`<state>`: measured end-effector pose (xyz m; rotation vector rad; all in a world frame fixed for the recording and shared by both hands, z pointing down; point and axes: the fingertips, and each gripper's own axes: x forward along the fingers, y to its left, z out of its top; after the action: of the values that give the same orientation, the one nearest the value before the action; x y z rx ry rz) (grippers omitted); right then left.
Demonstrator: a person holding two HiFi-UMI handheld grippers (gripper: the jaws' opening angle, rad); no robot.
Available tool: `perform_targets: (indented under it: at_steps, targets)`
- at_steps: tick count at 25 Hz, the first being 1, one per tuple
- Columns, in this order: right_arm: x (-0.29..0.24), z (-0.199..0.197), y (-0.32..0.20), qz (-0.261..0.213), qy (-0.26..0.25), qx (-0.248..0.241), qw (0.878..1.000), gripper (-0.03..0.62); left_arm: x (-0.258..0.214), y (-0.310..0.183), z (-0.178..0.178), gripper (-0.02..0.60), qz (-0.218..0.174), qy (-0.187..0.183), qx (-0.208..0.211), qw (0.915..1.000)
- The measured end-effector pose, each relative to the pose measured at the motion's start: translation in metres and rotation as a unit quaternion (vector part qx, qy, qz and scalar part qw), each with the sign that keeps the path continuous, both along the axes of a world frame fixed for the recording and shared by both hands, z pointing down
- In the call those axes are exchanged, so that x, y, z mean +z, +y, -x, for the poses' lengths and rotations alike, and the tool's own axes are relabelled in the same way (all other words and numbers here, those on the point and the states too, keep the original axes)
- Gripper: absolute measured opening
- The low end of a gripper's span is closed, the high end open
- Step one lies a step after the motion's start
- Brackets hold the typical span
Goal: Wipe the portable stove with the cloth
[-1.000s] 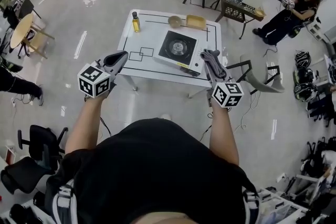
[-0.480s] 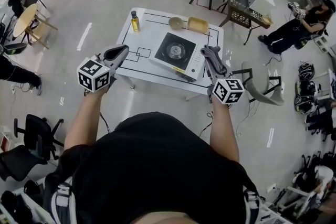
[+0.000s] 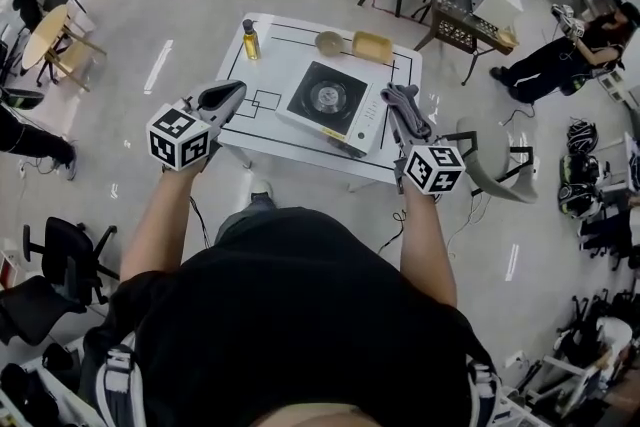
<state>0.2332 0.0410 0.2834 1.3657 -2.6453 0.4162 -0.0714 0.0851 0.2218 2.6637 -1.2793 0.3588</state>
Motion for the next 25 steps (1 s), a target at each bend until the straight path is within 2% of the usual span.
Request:
perform_targets:
  at_steps: [12, 25]
  targets:
    - [-0.003, -0.008, -0.017, -0.001, 0.024, 0.034, 0.999, 0.118, 0.008, -0.046, -0.001, 0.026, -0.001, 0.014, 0.029, 0.9995]
    - [0.014, 0.011, -0.063, 0.019, 0.031, 0.056, 0.998, 0.118, 0.028, -0.110, 0.018, 0.026, 0.019, 0.024, 0.047, 0.9984]
